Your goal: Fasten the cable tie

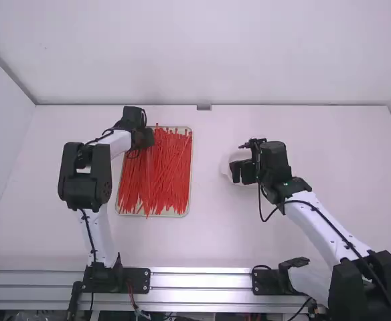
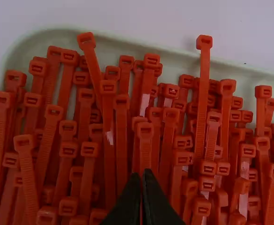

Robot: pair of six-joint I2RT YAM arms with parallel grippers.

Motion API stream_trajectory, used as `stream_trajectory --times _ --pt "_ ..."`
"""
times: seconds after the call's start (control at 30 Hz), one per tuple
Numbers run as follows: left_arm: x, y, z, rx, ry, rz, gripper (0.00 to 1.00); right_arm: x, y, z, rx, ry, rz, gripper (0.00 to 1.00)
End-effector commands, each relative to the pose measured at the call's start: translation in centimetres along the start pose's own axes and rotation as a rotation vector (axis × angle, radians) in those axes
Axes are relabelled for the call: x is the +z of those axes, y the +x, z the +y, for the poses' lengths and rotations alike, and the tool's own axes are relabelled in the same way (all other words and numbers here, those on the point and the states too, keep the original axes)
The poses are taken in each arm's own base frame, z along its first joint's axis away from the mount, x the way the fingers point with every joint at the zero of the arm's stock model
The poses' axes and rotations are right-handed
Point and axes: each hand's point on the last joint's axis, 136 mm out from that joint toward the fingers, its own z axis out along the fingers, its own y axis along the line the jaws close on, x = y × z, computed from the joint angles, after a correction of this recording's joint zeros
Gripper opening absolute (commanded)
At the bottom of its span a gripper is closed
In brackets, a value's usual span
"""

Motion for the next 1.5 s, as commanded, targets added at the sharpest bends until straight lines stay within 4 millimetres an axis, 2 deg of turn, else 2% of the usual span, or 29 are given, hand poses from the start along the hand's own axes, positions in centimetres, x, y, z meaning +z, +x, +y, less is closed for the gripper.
stream_trajectory --times 0.0,0.27,0.47,0.53,0.6,0.93,1.23,1.47 --pt "-0.6 -0.5 -0.2 -0.004 0.014 -0.012 0.02 -0.2 -1.3 0.4 -0.005 -0.006 -0.025 0.99" --pt "-1.0 -1.7 -1.0 0.003 0.045 -0.031 0.02 -0.2 -1.3 0.3 -0.004 -0.006 -0.025 0.99" --pt "-1.4 -2.4 -1.1 0.005 0.043 -0.037 0.15 -0.2 -1.3 0.3 -0.003 -0.004 -0.025 0.99" --pt "-1.4 -2.5 -1.1 0.005 0.044 -0.043 0.24 -0.2 -1.3 0.3 -0.003 -0.004 -0.025 0.99" --pt "-1.4 -2.7 -1.2 0.006 0.045 -0.048 0.25 -0.2 -1.3 0.3 -0.003 -0.004 -0.025 0.99" --pt "-1.2 -3.1 -1.4 0.004 0.055 -0.069 0.16 -0.2 -1.3 0.3 -0.004 -0.004 -0.025 0.99" --pt "0.3 -1.8 -1.0 -0.006 0.047 -0.033 0.13 -0.2 -1.3 0.3 -0.004 -0.004 -0.025 0.99" --pt "0.7 -1.8 -1.7 -0.004 0.092 -0.033 0.13 -0.2 -1.3 0.3 -0.004 -0.004 -0.025 0.99"
